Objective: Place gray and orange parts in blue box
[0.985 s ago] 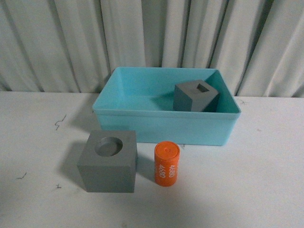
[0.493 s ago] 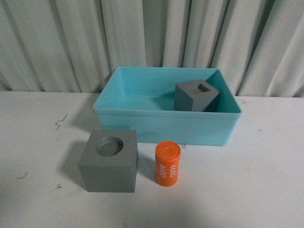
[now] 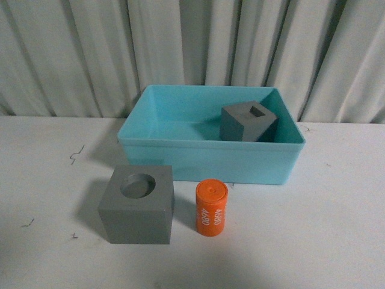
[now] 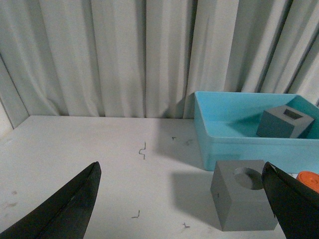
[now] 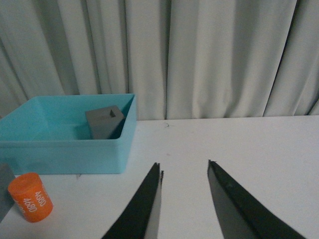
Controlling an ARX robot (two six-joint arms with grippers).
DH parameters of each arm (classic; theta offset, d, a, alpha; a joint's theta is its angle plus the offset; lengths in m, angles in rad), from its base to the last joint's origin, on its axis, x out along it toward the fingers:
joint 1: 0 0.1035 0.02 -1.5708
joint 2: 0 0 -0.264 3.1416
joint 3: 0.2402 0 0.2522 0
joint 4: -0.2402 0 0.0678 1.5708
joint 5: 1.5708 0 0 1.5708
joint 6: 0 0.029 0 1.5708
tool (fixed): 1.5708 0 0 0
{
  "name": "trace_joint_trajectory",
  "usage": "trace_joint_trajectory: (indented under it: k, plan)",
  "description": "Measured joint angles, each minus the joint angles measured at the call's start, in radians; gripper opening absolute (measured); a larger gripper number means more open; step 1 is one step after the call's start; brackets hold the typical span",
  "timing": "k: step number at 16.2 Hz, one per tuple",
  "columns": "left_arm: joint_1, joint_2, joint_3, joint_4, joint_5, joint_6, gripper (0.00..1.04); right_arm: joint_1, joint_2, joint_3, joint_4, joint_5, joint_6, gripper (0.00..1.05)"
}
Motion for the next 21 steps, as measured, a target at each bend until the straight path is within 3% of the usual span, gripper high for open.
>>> trace_joint_trajectory:
  k: [7,9,11,12,14,21]
  plan:
    - [0.0,0.0,0.0,0.0,0.0,0.0,0.98,0.0,0.0,0.0,0.0,0.0,0.0,1.0]
    - [0.0,0.0,0.0,0.0,0.0,0.0,0.98,0.0,0.0,0.0,0.0,0.0,0.0,0.98]
    - [0.026,0.251,0.164,-0.357,0.104,-0.1,0.98,0.0,0.0,0.0,0.001,0.001,0.0,0.98]
    - [0.021,0.462,0.269,-0.451,0.106,-0.171,0.98,0.0,0.0,0.0,0.0,-0.002,0.0,0.98]
    - [-0.039,0.753,0.396,-0.313,0.082,-0.208,0.98,0.0,0.0,0.0,0.0,-0.002,0.0,0.98]
    - [-0.235,1.319,0.64,0.046,-0.008,-0.084,0.98,0.0,0.0,0.0,0.0,-0.002,0.0,0.98]
